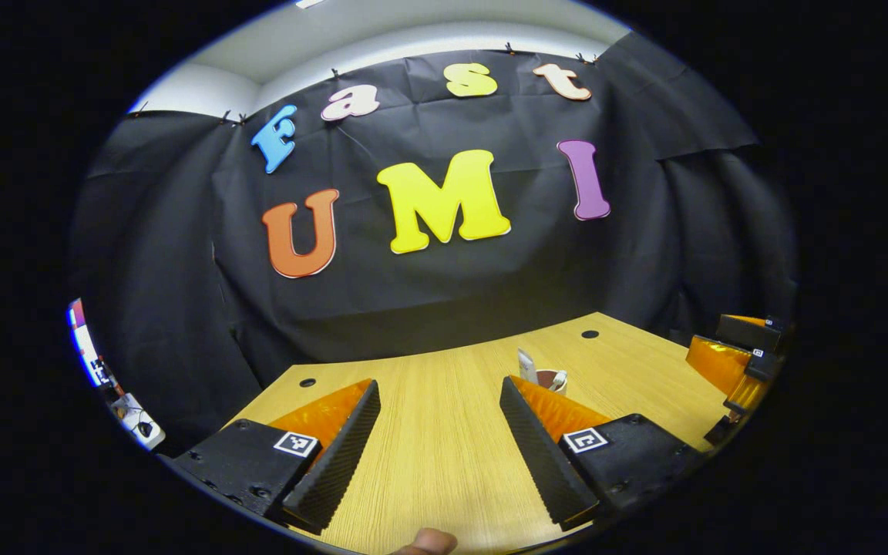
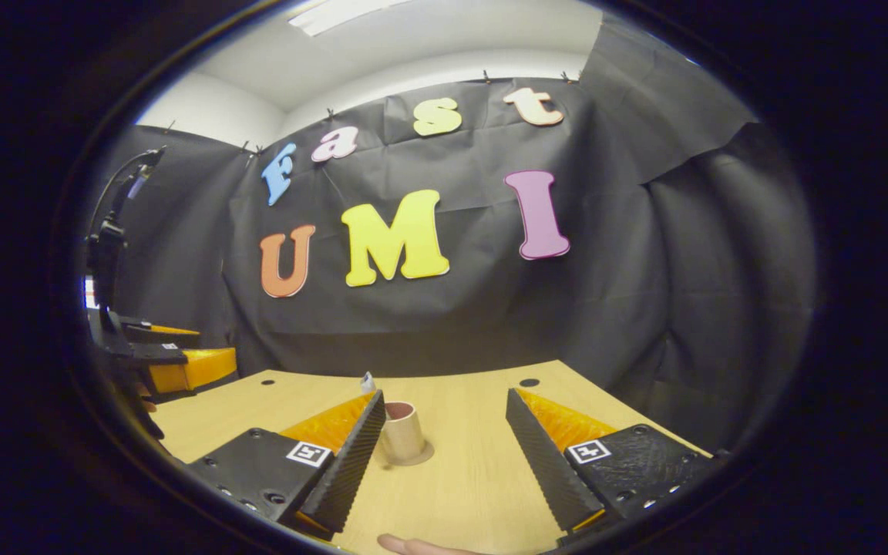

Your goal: Put the toothbrush and toothpaste on the desktop into the cup, then pick up the cup and place it on the coaster on the desktop.

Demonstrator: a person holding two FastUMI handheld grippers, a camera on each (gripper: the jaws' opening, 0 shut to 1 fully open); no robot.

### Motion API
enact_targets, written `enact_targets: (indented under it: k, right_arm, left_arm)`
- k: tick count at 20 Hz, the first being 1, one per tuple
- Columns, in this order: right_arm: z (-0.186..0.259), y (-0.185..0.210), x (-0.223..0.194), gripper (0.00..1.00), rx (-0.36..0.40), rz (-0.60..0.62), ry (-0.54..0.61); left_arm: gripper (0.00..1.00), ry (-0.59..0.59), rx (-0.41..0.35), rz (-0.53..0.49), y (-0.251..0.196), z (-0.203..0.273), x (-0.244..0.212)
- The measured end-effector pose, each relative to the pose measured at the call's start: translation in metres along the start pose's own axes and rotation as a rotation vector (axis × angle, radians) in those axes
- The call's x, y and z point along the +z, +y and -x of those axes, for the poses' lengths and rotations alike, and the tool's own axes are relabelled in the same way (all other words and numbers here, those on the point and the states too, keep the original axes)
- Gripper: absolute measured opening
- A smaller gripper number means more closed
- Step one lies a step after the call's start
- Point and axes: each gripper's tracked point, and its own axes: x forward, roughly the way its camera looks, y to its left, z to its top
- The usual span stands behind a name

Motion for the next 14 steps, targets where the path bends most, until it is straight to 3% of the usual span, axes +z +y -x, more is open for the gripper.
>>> enact_targets:
  k: [2, 3, 6, 9, 14]
  right_arm:
    - [0.001, 0.004, -0.002, 0.99, -0.011, 0.051, -0.001]
    - [0.003, 0.007, -0.003, 0.95, -0.016, 0.075, -0.002]
    - [0.007, 0.021, 0.000, 0.95, -0.009, 0.117, -0.018]
    - [0.009, 0.034, -0.002, 0.99, 0.006, 0.148, -0.034]
    - [0.008, 0.038, -0.006, 0.93, -0.008, 0.180, -0.036]
  left_arm:
    - [0.99, -0.030, 0.012, 0.031, 0.001, -0.004, 0.001]
    - [0.99, -0.028, 0.019, 0.044, 0.001, -0.005, -0.001]
    - [0.99, -0.082, 0.037, 0.074, 0.004, -0.004, 0.006]
    - [0.99, -0.158, 0.073, 0.052, 0.013, -0.012, 0.015]
    - [0.99, -0.176, 0.088, 0.055, 0.017, -0.012, 0.016]
